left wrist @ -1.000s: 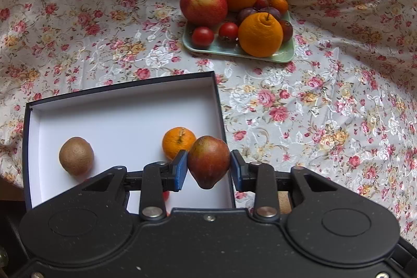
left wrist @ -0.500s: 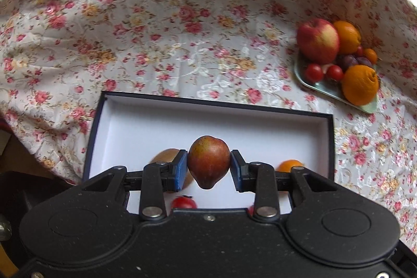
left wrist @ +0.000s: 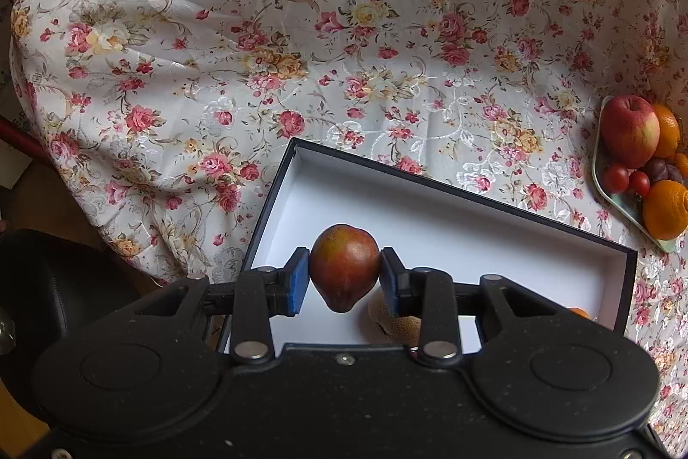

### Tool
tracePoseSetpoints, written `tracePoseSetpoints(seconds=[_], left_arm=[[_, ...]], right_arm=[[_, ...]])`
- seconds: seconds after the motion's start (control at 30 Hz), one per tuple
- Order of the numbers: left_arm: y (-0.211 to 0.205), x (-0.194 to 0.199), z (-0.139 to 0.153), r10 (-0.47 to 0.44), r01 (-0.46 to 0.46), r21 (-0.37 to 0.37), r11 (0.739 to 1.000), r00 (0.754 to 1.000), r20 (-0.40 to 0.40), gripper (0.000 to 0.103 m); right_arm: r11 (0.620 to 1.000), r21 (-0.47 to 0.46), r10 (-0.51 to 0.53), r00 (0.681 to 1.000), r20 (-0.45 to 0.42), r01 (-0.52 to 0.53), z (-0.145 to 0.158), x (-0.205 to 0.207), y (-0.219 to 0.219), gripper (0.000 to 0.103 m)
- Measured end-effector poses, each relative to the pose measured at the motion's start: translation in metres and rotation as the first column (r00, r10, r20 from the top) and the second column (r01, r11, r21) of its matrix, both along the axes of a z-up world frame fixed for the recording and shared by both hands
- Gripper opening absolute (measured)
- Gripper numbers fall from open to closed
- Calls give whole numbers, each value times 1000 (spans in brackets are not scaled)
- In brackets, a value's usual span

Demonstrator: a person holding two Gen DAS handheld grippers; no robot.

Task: Organize fruits
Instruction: 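Carry the plum and tangerine over the white box with both tools, then open both tools to drop the plum and tangerine into the box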

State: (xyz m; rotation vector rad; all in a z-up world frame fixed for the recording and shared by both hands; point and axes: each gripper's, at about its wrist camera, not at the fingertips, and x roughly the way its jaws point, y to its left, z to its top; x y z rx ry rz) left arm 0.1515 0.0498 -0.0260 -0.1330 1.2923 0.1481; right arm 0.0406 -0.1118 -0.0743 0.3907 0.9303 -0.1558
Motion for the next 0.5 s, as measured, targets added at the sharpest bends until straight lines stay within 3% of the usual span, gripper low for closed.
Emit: tracePoseSetpoints(seconds=[0.17, 0.5], left_arm=[[5, 0, -3, -11, 11, -4, 1000, 1000, -11, 44], [-1, -1, -2, -39, 39, -7, 999, 999, -10, 44]], right_arm=[[987, -149, 76, 992, 96, -61, 9, -5, 25, 35], [990, -112, 85, 995, 42, -80, 0, -1, 29, 35]])
